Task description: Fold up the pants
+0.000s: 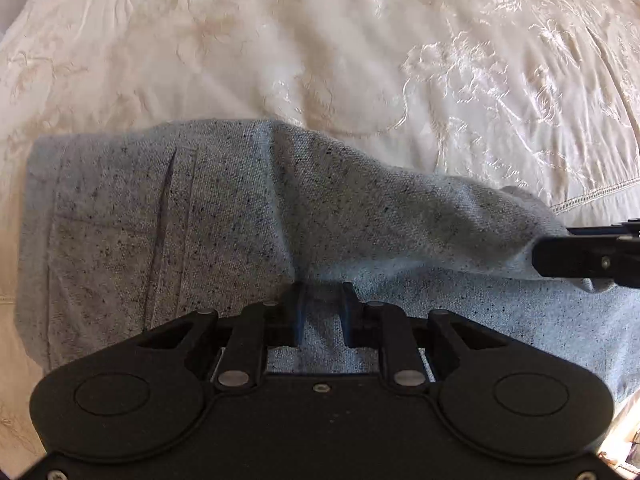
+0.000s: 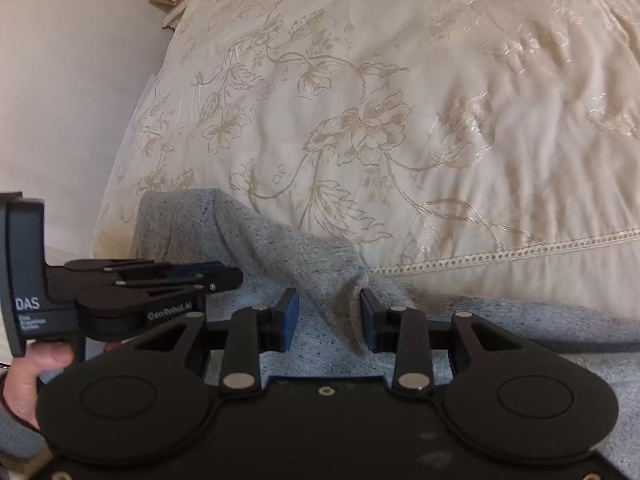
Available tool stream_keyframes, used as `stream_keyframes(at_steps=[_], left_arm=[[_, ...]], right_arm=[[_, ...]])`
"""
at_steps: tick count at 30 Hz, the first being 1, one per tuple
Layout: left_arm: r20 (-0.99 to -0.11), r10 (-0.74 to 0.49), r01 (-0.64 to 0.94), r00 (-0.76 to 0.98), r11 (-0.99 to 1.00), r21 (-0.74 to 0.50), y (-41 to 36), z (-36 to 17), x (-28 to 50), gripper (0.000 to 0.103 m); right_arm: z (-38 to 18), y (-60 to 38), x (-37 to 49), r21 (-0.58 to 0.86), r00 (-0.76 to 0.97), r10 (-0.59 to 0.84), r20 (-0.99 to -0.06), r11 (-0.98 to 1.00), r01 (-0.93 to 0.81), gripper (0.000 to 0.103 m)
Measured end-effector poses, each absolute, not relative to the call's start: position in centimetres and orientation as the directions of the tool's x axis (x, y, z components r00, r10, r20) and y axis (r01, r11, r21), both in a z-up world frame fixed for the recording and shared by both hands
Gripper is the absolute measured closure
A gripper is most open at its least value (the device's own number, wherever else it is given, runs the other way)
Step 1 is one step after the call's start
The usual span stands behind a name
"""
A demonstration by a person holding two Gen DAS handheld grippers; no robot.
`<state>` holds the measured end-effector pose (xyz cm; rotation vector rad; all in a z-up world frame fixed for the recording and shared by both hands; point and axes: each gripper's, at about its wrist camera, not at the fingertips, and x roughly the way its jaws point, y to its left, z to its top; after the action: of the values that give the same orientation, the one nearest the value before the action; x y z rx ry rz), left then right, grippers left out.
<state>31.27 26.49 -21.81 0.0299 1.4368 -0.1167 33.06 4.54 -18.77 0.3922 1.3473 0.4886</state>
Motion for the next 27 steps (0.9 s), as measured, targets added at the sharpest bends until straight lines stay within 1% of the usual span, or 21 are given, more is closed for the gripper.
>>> stream_keyframes(at_steps=[3,7,9,12,14,16,18,19,22,24,27], left_arm=[[-0.991,-0.071,0.094,0.117,0.994,-0.061,26.7,-22.1,31.6,0.077],[-0.991,-0.084,0.064,0.107,0.995,-0.078,27.6,-22.8,32.5,0.077],[-0.991,-0.075,0.079,0.115,0.995,-0.066,27.7,-22.9,32.8,0.077],[-0.99,-0.042,0.118,0.134,0.993,-0.026,26.9,-22.7,31.8,0.077],[-0.989,-0.021,0.135,0.146,0.991,-0.001,26.4,-22.8,31.5,0.077],[-0.988,-0.011,0.136,0.153,0.991,0.01,26.1,-22.9,31.4,0.077],[-0.988,-0.011,0.133,0.155,0.991,0.01,25.9,-23.0,31.3,0.077],[-0.988,-0.014,0.13,0.156,0.991,0.006,26.0,-23.1,31.3,0.077],[-0.987,-0.026,0.137,0.159,0.991,-0.004,26.6,-23.1,31.2,0.077],[-0.986,-0.033,0.14,0.162,0.99,-0.01,27.0,-22.8,30.8,0.077],[-0.985,-0.047,0.13,0.167,0.991,-0.025,27.1,-22.4,30.2,0.077]], right_arm=[[-20.3,5.4,34.9,0.575,0.07,0.581,-0.811,0.813,-0.087,0.066],[-22.3,6.0,37.1,0.627,-0.012,0.627,-0.779,0.779,0.014,0.064],[-23.8,5.9,38.2,0.639,-0.036,0.644,-0.764,0.763,0.096,0.064],[-25.6,5.1,39.2,0.655,-0.042,0.688,-0.725,0.706,0.269,0.063],[-25.3,4.2,39.9,0.721,0.035,0.75,-0.66,0.62,0.311,0.063],[-23.5,2.9,40.4,0.81,0.191,0.795,-0.576,0.524,0.264,0.063],[-22.0,1.7,40.7,0.846,0.305,0.79,-0.531,0.473,0.247,0.064],[-21.5,1.2,40.9,0.842,0.329,0.776,-0.538,0.478,0.249,0.064],[-20.6,0.8,41.7,0.792,0.309,0.729,-0.611,0.564,0.234,0.064],[-20.2,1.1,42.0,0.758,0.275,0.708,-0.651,0.621,0.196,0.064],[-19.4,2.6,42.8,0.725,0.257,0.685,-0.682,0.679,0.117,0.064]])
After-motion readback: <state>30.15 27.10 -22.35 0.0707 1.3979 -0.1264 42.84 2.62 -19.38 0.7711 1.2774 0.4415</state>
